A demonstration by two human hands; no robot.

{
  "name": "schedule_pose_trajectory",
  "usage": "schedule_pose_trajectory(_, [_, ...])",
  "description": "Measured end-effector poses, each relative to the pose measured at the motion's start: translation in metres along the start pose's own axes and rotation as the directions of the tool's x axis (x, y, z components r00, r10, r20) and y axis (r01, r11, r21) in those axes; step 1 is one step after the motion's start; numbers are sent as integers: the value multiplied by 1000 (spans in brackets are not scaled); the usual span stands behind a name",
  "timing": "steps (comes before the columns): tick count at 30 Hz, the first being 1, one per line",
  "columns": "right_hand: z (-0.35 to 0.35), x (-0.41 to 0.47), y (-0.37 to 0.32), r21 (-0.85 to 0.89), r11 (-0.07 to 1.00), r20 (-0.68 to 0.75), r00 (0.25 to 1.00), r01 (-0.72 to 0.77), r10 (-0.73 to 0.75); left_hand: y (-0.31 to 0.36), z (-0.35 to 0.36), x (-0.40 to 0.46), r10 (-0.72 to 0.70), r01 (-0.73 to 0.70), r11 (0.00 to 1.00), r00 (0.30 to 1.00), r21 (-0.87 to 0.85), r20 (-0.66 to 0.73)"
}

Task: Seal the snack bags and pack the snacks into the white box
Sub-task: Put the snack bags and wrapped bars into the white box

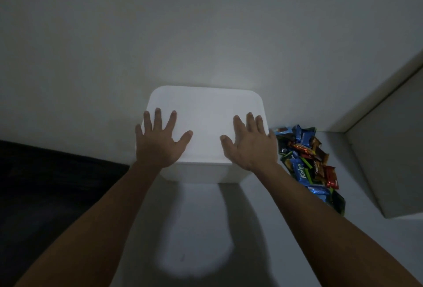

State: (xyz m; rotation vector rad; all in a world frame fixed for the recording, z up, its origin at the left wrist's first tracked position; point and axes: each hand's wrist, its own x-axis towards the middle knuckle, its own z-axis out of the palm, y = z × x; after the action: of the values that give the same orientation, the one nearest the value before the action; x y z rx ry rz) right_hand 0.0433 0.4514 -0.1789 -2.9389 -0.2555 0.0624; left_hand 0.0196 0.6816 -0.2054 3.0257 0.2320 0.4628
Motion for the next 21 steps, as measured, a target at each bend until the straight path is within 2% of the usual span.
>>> schedule_pose_trajectory(2, [-6,1,4,-6,999,67,997,43,-42,1,-2,2,-20,21,1000,998,-14,52])
schedule_pose_trajectory(4, [-12,0,11,-3,995,138,986,97,-96,1,-7,3,-51,65,996,978,-66,201])
schedule_pose_trajectory(6, [-21,0,20,43,987,221,962,152,-158,2,-14,5,-51,67,996,962,-50,268])
schedule_pose_trajectory(8, [-28,1,30,114,970,303,922,214,-239,-1,-23,6,9,15,998,933,-66,359])
schedule_pose_trajectory(10, [-30,-1,36,103,955,338,893,278,-297,-7,-30,5,152,-109,987,878,-121,454])
schedule_pose_trajectory(12, [-28,-3,38,59,953,324,897,297,-300,-11,-32,2,283,-258,959,825,-119,489])
schedule_pose_trajectory(14, [-27,-4,37,34,955,306,907,294,-290,-12,-31,1,325,-326,941,807,-88,493])
schedule_pose_trajectory(21, [-21,2,27,3,964,301,920,264,-253,-20,-28,10,305,-343,939,833,0,462])
